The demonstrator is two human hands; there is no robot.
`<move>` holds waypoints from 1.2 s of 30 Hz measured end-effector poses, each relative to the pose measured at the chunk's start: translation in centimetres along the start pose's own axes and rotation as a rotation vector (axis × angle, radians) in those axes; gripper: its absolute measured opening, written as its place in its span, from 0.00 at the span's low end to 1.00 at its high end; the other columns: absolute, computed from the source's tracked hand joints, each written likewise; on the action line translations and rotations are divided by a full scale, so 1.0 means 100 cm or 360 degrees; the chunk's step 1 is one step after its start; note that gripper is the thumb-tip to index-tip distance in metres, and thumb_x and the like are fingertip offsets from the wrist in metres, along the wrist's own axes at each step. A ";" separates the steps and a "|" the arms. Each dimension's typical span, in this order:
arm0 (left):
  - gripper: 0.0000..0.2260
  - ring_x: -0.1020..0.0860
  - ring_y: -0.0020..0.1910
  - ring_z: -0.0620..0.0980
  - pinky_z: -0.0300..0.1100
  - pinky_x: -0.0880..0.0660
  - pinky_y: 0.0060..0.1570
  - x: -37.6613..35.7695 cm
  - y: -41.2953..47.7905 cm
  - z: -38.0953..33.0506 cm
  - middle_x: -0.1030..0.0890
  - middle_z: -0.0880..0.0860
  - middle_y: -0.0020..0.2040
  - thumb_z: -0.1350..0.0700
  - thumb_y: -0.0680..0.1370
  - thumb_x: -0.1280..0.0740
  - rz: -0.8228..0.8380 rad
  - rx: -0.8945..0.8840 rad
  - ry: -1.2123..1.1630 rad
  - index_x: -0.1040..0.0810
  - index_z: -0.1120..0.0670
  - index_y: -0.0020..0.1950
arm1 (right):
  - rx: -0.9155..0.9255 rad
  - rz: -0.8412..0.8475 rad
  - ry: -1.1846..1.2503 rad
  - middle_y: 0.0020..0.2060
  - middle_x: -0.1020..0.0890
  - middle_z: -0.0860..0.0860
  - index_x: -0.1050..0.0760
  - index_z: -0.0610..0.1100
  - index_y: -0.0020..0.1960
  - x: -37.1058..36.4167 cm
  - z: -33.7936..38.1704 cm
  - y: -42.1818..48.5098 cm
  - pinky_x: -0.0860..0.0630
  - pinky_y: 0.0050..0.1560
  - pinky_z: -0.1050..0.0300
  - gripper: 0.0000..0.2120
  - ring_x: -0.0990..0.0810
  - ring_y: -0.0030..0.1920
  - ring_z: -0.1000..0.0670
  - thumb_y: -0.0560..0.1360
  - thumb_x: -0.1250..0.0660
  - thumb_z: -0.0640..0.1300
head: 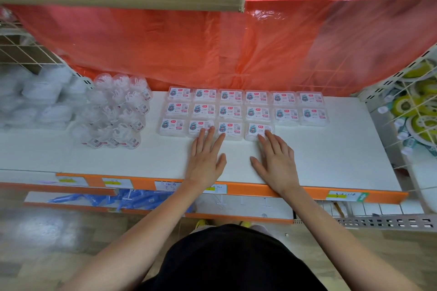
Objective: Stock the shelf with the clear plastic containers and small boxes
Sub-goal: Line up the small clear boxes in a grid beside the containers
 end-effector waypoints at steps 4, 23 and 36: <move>0.27 0.59 0.79 0.52 0.45 0.63 0.75 0.000 0.000 -0.001 0.53 0.52 0.80 0.45 0.80 0.49 0.0010 -0.0001 0.0019 0.46 0.48 0.80 | 0.0026 0.0051 -0.0001 0.79 0.42 0.48 0.43 0.47 0.79 -0.003 0.002 0.001 0.44 0.73 0.45 0.35 0.45 0.77 0.45 0.78 0.49 0.65; 0.32 0.55 0.79 0.52 0.45 0.59 0.76 0.035 -0.018 0.005 0.50 0.56 0.80 0.50 0.79 0.42 -0.0039 0.0187 0.0058 0.48 0.58 0.79 | 0.0240 -0.0015 0.0231 0.77 0.38 0.47 0.38 0.45 0.76 0.014 0.033 0.001 0.47 0.73 0.49 0.28 0.44 0.77 0.45 0.80 0.42 0.57; 0.30 0.46 0.77 0.58 0.53 0.47 0.74 0.144 -0.140 0.149 0.43 0.61 0.78 0.48 0.76 0.43 -0.0534 0.0723 0.0099 0.36 0.61 0.75 | 0.0765 0.0133 0.0352 0.77 0.38 0.44 0.34 0.44 0.74 0.005 0.264 0.015 0.44 0.74 0.46 0.28 0.42 0.76 0.43 0.77 0.46 0.55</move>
Point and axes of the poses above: each hand's wrist, its own y-axis towards the middle knuckle, its own x-axis out of the back of the hand, z = x × y, the point moved 7 cm from there along y, towards the middle knuckle
